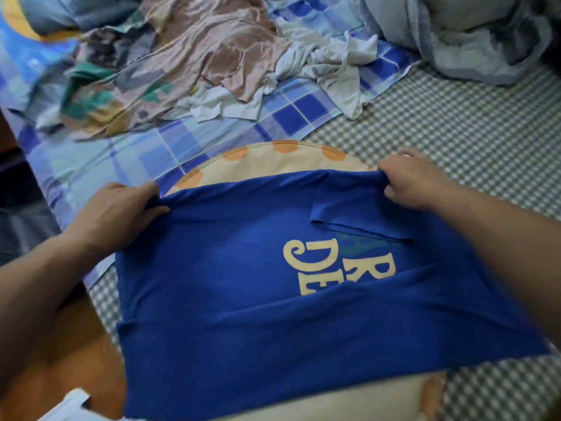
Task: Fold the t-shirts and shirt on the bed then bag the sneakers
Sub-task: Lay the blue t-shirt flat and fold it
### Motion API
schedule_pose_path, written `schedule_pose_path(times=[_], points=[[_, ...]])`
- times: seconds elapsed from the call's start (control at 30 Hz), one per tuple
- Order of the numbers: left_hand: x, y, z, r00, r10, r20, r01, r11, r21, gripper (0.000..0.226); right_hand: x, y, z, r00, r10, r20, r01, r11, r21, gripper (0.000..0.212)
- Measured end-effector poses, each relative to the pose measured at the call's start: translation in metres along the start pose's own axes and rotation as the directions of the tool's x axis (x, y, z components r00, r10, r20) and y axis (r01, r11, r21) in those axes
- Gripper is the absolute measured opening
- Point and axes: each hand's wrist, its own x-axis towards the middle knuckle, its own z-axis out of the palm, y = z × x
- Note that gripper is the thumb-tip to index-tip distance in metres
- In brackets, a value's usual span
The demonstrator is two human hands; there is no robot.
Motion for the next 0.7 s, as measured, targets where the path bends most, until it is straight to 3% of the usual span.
schedule_pose_path(times=[0.13, 0.23, 0.27, 0.4, 0.63, 0.7], points=[[-0.089, 0.031, -0.023, 0.978, 0.162, -0.13, -0.16, 0.987, 0.028, 0.033, -0.082, 0.006, 0.002, 0.98, -0.07, -0.186, 0.066, 0.997, -0.028, 0.017], [-0.157, 0.052, -0.013, 0.982, 0.187, -0.002, -0.187, 0.982, -0.008, 0.015, -0.154, -0.001, 0.03, 0.962, -0.086, -0.261, 0.077, 0.996, -0.046, 0.024], [-0.175, 0.059, -0.003, 0.984, 0.175, 0.043, -0.175, 0.985, -0.011, 0.008, -0.173, -0.005, 0.046, 0.966, -0.087, -0.244, 0.072, 0.995, -0.071, 0.025], [-0.209, 0.071, 0.039, 0.969, 0.055, 0.24, -0.052, 0.999, -0.018, 0.039, -0.21, -0.018, 0.104, 0.987, 0.04, -0.156, -0.059, 0.991, -0.12, 0.025], [-0.218, 0.07, 0.042, 0.969, -0.081, 0.235, 0.07, 0.996, 0.057, 0.047, -0.217, -0.021, 0.099, 0.914, 0.279, -0.296, -0.285, 0.958, 0.021, 0.02], [-0.229, 0.074, 0.038, 0.953, -0.115, 0.281, 0.084, 0.989, 0.119, 0.046, -0.226, -0.022, 0.092, 0.91, 0.329, -0.251, -0.338, 0.941, 0.008, 0.024]])
